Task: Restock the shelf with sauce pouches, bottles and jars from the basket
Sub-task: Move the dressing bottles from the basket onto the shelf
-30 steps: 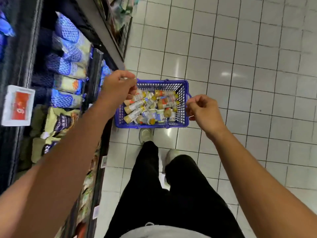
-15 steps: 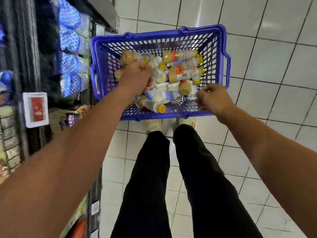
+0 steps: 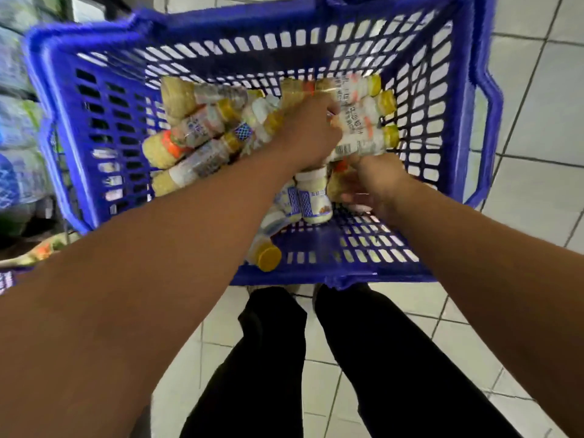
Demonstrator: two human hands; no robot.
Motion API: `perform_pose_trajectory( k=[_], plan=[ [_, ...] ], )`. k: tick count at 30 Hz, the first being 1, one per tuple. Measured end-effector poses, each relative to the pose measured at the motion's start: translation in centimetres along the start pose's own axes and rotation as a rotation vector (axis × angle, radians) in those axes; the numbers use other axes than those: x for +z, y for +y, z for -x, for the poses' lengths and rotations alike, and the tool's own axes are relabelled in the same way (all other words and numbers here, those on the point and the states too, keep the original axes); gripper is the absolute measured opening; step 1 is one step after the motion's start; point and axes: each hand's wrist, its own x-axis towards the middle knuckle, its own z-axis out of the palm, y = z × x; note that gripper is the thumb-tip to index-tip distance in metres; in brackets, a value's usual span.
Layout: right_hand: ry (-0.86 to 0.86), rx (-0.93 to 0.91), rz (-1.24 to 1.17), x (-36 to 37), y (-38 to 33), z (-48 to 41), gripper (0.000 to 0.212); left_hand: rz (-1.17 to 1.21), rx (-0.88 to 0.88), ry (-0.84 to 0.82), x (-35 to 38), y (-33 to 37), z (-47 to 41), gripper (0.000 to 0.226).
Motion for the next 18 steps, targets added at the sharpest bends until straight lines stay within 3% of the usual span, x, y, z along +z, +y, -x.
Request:
perform_pose_trajectory(
  k=[6,12,18],
  plan=[
    [0.054,0.110,-0.225,1.3,-0.4,-1.9,0.015,-0.064,0.027,-0.043,2.0,0.5,-3.1,0.048],
    [0.170,0.218,-0.366,2.0,-0.9,-3.9,0.036,-0.209,-0.007,0.008,3.0,1.3,-3.7,0.038],
    [0.154,0.199,-0.429,1.9,-0.3,-3.7,0.043,-0.129,0.043,0.040,3.4,0.9,-2.9,0.034]
  ],
)
